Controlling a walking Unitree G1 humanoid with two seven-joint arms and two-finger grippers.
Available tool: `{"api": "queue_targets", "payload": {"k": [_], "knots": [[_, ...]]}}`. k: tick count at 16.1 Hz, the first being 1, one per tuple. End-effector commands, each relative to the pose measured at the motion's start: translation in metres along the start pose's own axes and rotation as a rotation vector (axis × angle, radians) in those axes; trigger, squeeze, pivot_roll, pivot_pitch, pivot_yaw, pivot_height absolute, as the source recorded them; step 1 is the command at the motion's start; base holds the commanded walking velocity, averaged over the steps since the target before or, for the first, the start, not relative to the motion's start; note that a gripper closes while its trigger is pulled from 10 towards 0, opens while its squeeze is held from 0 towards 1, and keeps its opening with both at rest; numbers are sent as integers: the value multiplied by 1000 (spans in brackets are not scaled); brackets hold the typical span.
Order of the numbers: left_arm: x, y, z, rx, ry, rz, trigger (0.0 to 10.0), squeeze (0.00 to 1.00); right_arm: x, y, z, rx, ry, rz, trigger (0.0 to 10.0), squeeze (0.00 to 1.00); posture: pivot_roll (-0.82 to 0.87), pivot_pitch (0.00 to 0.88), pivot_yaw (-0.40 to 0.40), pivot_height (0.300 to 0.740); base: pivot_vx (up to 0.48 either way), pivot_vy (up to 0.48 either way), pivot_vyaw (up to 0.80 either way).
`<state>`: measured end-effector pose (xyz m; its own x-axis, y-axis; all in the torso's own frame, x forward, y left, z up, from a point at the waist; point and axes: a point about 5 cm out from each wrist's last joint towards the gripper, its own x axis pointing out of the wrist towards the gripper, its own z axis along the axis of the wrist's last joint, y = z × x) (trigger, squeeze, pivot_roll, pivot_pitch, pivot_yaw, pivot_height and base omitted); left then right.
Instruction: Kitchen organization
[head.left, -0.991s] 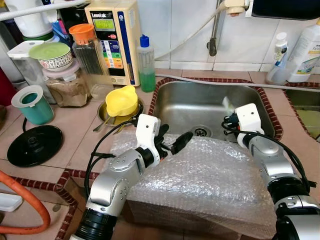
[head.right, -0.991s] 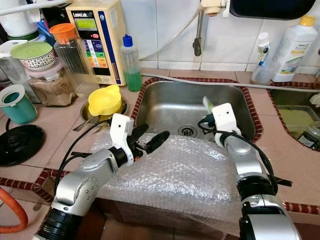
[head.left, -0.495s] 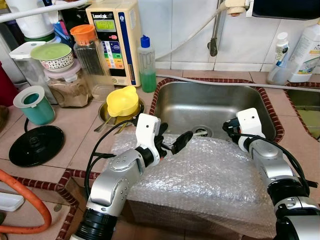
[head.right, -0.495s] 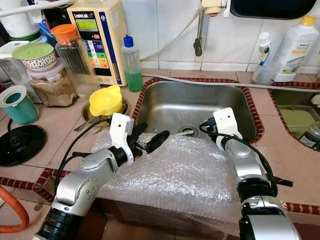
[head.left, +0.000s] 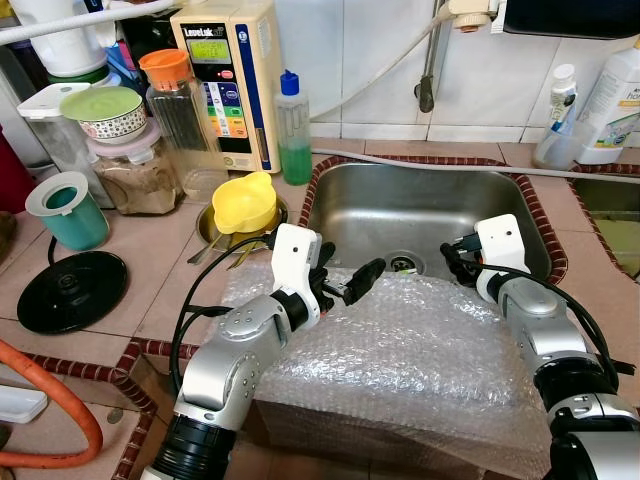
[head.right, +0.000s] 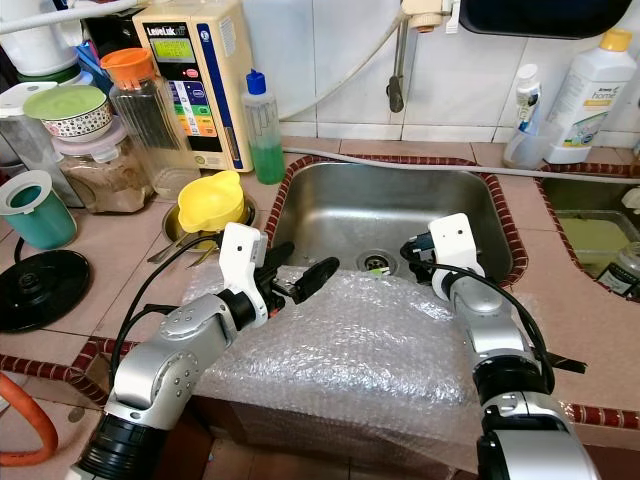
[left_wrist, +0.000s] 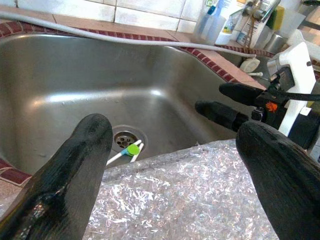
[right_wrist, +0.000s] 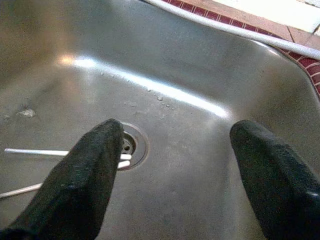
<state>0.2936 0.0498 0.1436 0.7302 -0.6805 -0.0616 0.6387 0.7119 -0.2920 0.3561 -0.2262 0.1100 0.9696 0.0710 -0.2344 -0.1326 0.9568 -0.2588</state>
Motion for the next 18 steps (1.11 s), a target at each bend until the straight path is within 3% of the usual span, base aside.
{"api": "queue_targets", "payload": {"k": [1, 18], "knots": [[0, 2, 0, 10, 3, 16, 10000, 1000, -1, 3, -2, 11, 2, 13, 10000, 1000, 9, 0, 101, 740, 0, 0, 0], [2, 0, -1, 24, 14, 22, 10000, 1000, -3, 2, -3, 1, -4, -3, 10000, 1000, -1, 0, 116, 740, 0, 0, 0]]}}
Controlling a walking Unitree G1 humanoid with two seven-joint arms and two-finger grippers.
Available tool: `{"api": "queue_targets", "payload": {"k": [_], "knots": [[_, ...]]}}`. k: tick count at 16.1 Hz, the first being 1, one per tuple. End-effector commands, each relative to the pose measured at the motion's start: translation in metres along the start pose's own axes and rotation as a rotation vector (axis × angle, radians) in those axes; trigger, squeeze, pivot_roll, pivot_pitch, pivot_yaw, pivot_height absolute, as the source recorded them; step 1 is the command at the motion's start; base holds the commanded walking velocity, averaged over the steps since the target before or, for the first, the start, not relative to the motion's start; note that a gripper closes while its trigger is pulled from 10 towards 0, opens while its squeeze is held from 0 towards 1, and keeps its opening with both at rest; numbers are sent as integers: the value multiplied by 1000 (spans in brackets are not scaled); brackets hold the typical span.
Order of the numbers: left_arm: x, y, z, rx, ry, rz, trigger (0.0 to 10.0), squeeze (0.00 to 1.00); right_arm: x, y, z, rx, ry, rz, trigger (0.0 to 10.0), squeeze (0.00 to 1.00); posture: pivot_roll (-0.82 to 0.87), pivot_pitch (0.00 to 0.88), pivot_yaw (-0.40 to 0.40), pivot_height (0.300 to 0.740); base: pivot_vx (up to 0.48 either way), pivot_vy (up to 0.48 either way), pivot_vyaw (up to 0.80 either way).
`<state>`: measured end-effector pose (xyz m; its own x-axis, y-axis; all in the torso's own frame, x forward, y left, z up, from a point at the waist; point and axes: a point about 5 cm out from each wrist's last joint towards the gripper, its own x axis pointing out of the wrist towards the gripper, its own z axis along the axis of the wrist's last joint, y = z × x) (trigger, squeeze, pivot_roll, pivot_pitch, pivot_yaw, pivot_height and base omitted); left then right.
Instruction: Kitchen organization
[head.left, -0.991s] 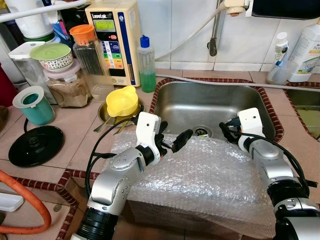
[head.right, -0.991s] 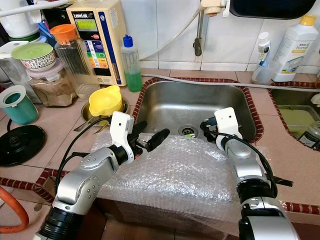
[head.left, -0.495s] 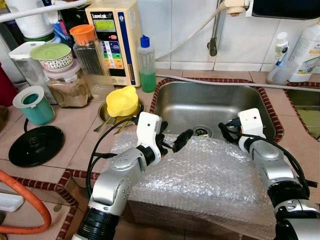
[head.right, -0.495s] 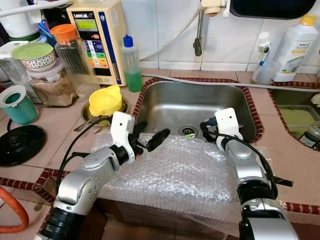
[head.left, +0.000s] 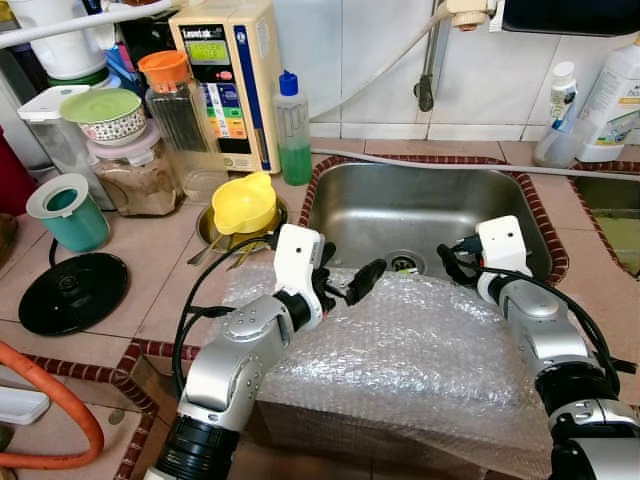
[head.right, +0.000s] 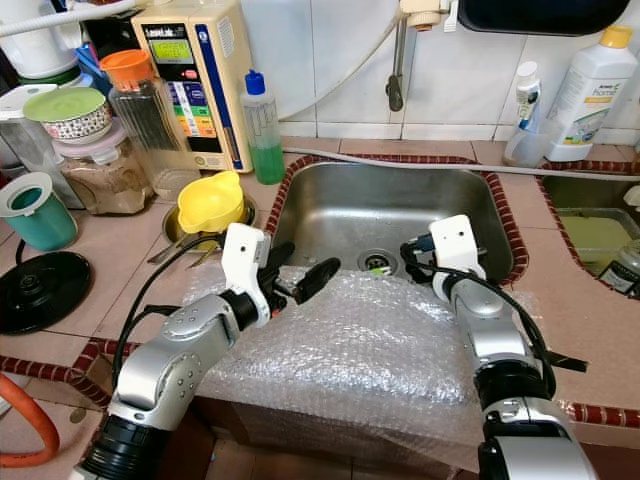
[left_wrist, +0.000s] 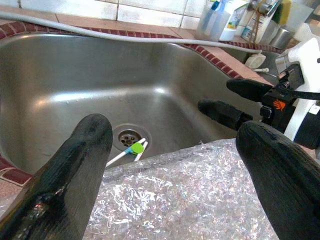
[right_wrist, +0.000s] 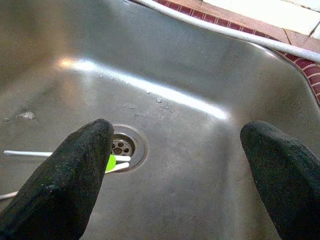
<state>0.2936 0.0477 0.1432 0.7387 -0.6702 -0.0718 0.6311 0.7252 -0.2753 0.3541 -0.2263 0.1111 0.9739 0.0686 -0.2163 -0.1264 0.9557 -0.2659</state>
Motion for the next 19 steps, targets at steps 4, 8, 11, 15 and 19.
{"api": "queue_targets", "payload": {"k": [4, 8, 11, 15, 19], "knots": [[0, 3, -1, 14, 11, 14, 10000, 1000, -1, 2, -4, 8, 14, 8, 10000, 1000, -4, 0, 113, 740, 0, 0, 0], [0, 1, 0, 20, 5, 20, 10000, 1000, -2, 4, -4, 1, 11, 20, 10000, 1000, -2, 0, 114, 740, 0, 0, 0], [0, 10, 13, 40, -80, 112, 10000, 1000, -4, 10, 1, 23, -42, 51, 10000, 1000, 3, 0, 109, 740, 0, 0, 0], [-9, 41, 28, 28, -205, 349, 10000, 1000, -15, 17, 12, 46, -142, 95, 10000, 1000, -5, 0, 77, 740, 0, 0, 0], [-24, 76, 38, 41, -272, 600, 10000, 1000, -40, 44, 38, 31, -315, 221, 10000, 1000, -15, 0, 74, 740, 0, 0, 0]]}}
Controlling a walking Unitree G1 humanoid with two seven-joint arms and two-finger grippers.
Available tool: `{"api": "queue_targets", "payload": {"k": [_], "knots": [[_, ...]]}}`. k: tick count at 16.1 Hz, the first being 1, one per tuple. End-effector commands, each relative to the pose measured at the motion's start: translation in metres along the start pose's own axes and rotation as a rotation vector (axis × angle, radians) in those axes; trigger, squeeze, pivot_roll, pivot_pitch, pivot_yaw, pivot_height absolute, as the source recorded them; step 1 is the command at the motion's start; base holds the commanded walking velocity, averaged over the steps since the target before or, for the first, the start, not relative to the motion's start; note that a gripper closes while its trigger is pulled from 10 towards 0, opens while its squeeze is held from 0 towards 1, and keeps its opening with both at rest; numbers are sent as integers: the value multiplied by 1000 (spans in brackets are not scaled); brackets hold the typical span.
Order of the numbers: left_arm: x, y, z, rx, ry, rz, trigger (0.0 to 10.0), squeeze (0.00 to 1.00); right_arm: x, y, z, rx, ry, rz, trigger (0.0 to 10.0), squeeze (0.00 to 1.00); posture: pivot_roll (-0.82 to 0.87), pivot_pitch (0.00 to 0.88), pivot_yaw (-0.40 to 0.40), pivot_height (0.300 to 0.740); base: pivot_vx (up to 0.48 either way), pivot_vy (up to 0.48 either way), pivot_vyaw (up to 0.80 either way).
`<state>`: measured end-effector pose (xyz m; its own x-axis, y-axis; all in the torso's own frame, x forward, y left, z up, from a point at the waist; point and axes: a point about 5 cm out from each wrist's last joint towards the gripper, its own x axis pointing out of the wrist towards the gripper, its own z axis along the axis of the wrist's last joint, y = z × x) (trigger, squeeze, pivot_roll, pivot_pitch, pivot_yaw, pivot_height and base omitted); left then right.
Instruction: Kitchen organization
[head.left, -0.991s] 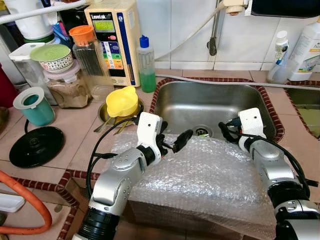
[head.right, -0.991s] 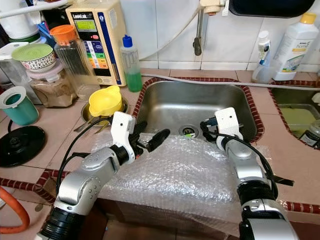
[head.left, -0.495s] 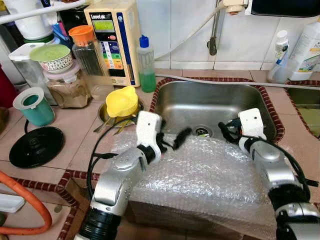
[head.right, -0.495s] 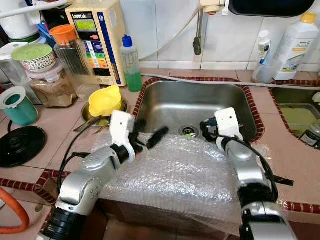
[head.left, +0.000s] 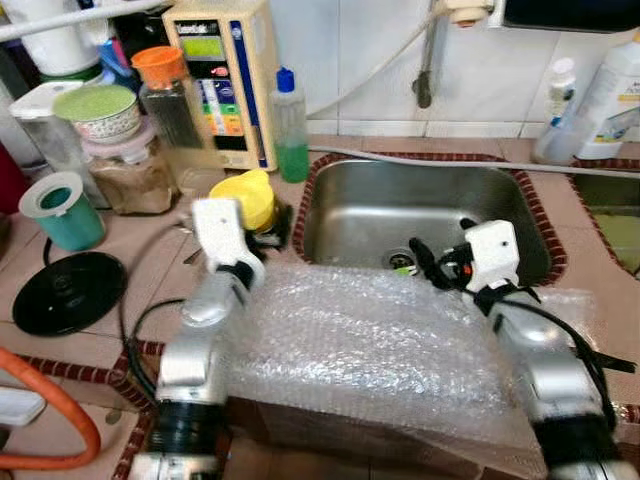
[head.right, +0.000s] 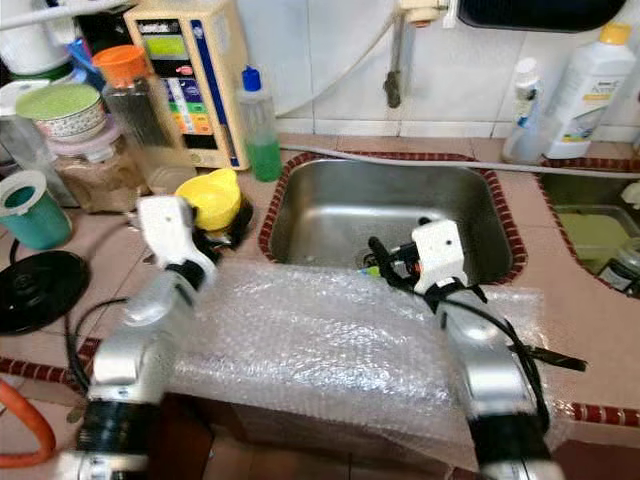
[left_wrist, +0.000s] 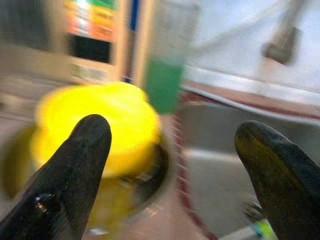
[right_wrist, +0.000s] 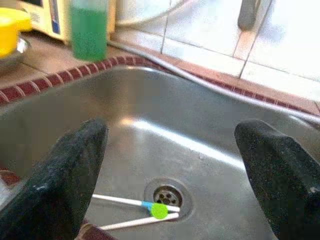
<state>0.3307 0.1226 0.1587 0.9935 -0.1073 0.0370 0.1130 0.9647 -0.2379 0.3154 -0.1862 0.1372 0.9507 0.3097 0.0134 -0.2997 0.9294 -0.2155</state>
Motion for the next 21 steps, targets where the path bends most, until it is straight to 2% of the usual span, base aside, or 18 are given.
{"api": "queue_targets", "payload": {"k": [1, 2, 3, 5, 6, 7, 8, 10, 12, 13, 14, 15, 17, 20, 21], "knots": [[5, 11, 3, -11, 0, 76, 10000, 1000, -2, 15, 15, 23, -61, 67, 10000, 1000, -19, 0, 75, 740, 0, 0, 0], [8, 14, 5, -33, 0, 102, 10000, 239, -7, 24, 19, 34, -76, 112, 10000, 1000, -21, 0, 78, 740, 0, 0, 0], [14, 16, 9, -38, -13, 119, 10000, 0, -14, 39, 21, 55, -82, 197, 10000, 1000, -23, 0, 81, 740, 0, 0, 0], [21, 19, 12, -53, -13, 147, 10000, 0, -23, 54, 20, 52, -72, 296, 10000, 988, -33, 0, 92, 740, 0, 0, 0], [23, 21, 13, -55, -13, 166, 10000, 0, -26, 59, 20, 45, -67, 319, 10000, 898, -39, 0, 98, 740, 0, 0, 0], [27, 24, 15, -67, -11, 192, 10000, 0, -29, 64, 22, 44, -67, 336, 10000, 451, -46, 0, 104, 740, 0, 0, 0], [30, 27, 18, -68, -17, 199, 10000, 0, -31, 66, 24, 24, -67, 345, 10000, 255, -52, 0, 110, 740, 0, 0, 0], [35, 32, 23, -59, -38, 231, 10000, 0, -32, 66, 26, 25, -75, 334, 10000, 0, -62, 0, 112, 740, 0, 0, 0], [40, 37, 28, -53, -52, 251, 10000, 0, -34, 61, 30, -46, -76, 310, 10000, 0, -61, 0, 108, 740, 0, 0, 0], [42, 37, 30, -58, -60, 249, 10000, 0, -30, 49, 30, -145, -73, 225, 10000, 0, -61, 0, 109, 740, 0, 0, 0], [42, 37, 29, -60, -62, 248, 10000, 0, -28, 43, 30, -178, -74, 177, 10000, 0, -61, 0, 109, 740, 0, 0, 0], [40, 36, 27, -60, -61, 249, 10000, 0, -23, 30, 32, -234, -86, 87, 10000, 0, -58, 0, 110, 740, 0, 0, 0], [39, 36, 22, -61, -56, 251, 10000, 0, -17, 20, 40, -251, -123, 9, 10000, 0, -55, 0, 111, 740, 0, 0, 0], [38, 39, 23, -57, -66, 264, 10000, 0, -8, 4, 65, -281, -234, -108, 10000, 0, -45, 0, 109, 740, 0, 0, 0], [38, 41, 25, -47, -76, 268, 10000, 0, -6, -9, 76, -281, -279, -187, 10000, 0, -45, 0, 109, 740, 0, 0, 0]]}}
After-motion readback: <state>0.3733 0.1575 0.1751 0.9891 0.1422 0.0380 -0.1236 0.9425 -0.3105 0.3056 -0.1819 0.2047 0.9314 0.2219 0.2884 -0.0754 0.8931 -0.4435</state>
